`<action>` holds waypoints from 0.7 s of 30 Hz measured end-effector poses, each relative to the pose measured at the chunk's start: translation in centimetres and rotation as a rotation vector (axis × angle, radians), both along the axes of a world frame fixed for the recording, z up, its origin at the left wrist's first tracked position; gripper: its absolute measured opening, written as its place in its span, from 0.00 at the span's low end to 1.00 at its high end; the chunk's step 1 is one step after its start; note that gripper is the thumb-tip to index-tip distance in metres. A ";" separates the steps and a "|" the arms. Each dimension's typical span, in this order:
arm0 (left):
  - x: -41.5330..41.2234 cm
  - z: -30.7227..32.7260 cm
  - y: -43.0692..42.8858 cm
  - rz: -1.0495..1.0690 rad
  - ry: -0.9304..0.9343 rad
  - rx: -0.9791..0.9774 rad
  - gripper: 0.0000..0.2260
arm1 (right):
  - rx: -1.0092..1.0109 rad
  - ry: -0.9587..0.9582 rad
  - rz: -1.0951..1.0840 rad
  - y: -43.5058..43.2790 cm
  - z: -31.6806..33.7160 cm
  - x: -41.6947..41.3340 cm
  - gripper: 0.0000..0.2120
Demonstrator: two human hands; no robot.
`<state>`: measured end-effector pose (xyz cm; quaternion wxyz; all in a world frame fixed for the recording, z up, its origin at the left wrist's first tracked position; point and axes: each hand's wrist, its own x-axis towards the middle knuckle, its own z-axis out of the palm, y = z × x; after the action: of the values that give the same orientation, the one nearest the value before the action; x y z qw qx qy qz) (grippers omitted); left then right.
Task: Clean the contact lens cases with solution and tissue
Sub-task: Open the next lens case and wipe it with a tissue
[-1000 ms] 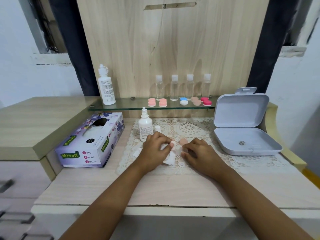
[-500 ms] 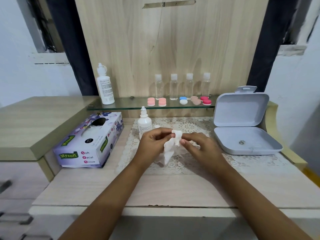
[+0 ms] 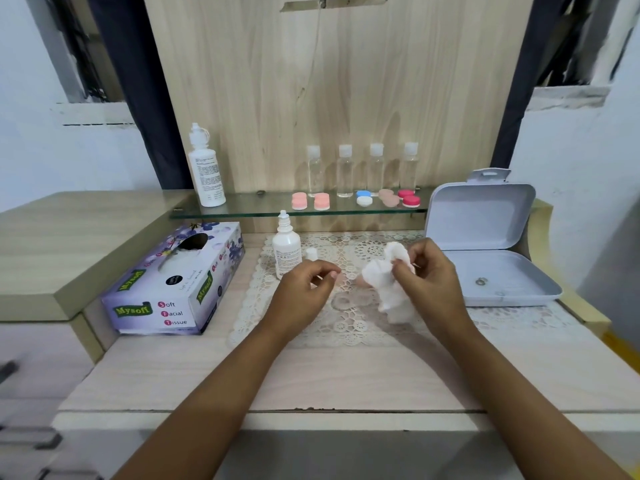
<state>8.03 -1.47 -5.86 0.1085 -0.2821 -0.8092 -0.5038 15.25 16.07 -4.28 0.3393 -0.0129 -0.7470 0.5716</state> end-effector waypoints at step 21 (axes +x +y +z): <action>-0.9 -1.1 0.0 -0.057 0.069 -0.493 0.14 | 0.954 -0.263 0.033 -0.3 -2.3 -0.9 0.18</action>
<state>7.15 -1.51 -6.94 0.0497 -0.3396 -0.8952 -0.2842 14.31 15.77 -6.56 0.2009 0.0838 -0.9620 0.1646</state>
